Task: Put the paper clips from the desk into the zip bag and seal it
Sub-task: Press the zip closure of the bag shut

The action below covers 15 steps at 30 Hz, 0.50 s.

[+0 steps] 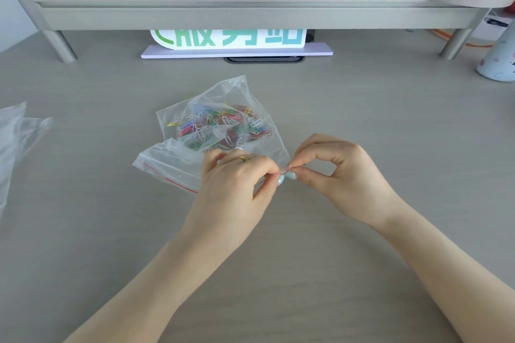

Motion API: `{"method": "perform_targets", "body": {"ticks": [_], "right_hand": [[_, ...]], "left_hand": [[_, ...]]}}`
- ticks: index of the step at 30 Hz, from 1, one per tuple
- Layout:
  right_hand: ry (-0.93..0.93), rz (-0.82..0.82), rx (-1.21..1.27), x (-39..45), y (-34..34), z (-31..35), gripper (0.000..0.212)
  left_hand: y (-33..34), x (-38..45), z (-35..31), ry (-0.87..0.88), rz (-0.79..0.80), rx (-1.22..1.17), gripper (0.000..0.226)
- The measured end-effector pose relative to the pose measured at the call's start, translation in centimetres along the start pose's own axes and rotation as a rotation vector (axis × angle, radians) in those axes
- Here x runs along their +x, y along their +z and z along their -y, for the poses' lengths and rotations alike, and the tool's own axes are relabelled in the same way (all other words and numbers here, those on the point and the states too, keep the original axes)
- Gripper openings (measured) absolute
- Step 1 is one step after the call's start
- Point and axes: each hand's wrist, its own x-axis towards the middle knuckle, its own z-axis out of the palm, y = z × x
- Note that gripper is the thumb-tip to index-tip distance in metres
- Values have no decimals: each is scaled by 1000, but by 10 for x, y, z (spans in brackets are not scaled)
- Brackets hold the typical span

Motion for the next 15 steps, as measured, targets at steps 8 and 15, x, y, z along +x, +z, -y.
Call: {"method": "perform_targets", "body": {"ticks": [8,15], "right_hand": [[-63,19,-8,-1,2,-1,7],[-31,-2,-22,0,-7,-2,11]], "left_hand": [[-4,0,-5,-59,-4,-68,19],[-7,1,-7,-105,15,-95,12]]}}
